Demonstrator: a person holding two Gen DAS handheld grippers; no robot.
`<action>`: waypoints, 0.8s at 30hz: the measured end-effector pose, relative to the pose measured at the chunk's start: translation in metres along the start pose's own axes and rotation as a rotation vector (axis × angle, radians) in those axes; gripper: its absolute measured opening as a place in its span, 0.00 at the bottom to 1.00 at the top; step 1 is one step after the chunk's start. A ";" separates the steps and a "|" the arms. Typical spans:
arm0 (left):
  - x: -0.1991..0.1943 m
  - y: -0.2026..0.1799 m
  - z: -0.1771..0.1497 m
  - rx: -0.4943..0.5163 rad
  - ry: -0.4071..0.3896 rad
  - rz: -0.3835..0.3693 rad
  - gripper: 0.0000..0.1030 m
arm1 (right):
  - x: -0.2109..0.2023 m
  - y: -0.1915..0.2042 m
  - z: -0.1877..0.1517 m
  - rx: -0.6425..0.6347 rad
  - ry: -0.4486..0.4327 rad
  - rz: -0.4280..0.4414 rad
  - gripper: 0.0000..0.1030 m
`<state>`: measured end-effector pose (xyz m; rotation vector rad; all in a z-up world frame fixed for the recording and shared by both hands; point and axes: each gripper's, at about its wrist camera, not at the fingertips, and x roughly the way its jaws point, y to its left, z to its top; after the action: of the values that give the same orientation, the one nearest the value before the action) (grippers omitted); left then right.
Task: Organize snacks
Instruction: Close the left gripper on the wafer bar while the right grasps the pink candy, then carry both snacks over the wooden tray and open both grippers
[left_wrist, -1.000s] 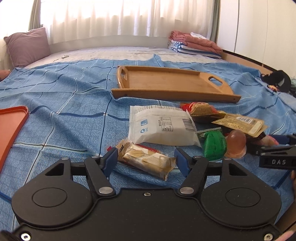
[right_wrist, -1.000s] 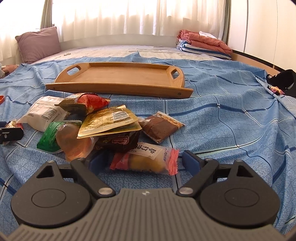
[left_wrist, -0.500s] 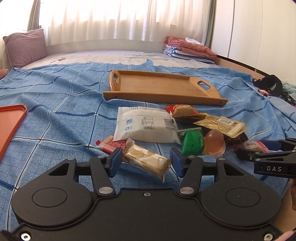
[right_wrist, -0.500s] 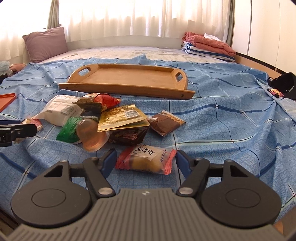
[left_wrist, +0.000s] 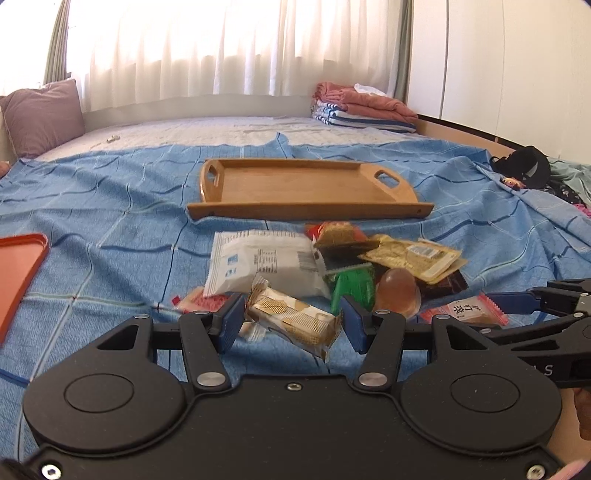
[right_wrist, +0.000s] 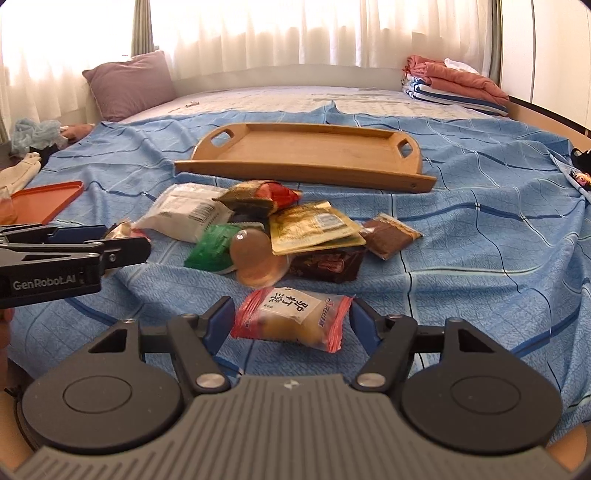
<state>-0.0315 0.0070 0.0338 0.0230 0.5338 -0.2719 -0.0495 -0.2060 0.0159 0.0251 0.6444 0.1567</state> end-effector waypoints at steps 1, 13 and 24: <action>0.000 0.000 0.003 0.001 -0.007 0.002 0.53 | -0.001 0.000 0.002 0.001 -0.006 -0.003 0.68; 0.016 0.008 0.058 -0.029 -0.029 0.002 0.52 | -0.008 -0.020 0.046 0.063 -0.087 -0.009 0.67; 0.077 0.018 0.128 -0.076 0.043 -0.006 0.52 | 0.030 -0.069 0.111 0.141 -0.099 -0.006 0.66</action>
<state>0.1011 -0.0072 0.1042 -0.0466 0.5863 -0.2576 0.0505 -0.2664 0.0822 0.1656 0.5554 0.1034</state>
